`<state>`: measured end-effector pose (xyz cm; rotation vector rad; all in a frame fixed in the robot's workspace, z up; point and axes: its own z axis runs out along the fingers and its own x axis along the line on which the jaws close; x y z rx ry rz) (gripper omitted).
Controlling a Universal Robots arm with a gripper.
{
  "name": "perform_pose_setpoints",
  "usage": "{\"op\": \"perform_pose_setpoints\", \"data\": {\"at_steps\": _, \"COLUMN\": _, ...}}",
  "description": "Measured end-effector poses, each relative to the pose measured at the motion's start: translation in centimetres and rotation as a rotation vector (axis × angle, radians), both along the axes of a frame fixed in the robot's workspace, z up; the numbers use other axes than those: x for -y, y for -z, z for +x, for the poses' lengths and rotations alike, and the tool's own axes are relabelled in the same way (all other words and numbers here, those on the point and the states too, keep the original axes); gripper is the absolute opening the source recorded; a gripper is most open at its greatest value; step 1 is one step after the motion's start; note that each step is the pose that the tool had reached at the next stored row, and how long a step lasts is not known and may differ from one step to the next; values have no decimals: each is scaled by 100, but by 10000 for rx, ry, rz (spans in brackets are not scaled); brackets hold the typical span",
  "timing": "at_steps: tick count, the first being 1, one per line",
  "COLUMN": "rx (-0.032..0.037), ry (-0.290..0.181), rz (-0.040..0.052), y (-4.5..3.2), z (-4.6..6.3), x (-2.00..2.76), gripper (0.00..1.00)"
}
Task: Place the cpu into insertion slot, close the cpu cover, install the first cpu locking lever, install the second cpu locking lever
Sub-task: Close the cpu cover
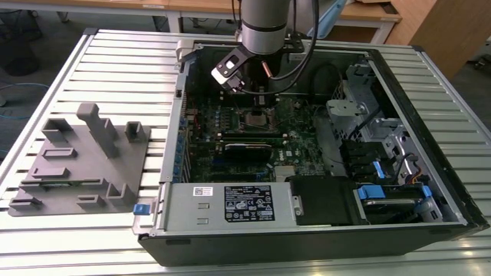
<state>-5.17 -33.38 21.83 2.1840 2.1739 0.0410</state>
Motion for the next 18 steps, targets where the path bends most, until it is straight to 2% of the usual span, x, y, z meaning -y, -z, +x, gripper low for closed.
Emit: {"op": "perform_pose_setpoints", "data": {"at_steps": 18, "rx": -1, "ry": 0, "rz": -1, "y": -80, "z": 0, "x": 0, "gripper": 11}}
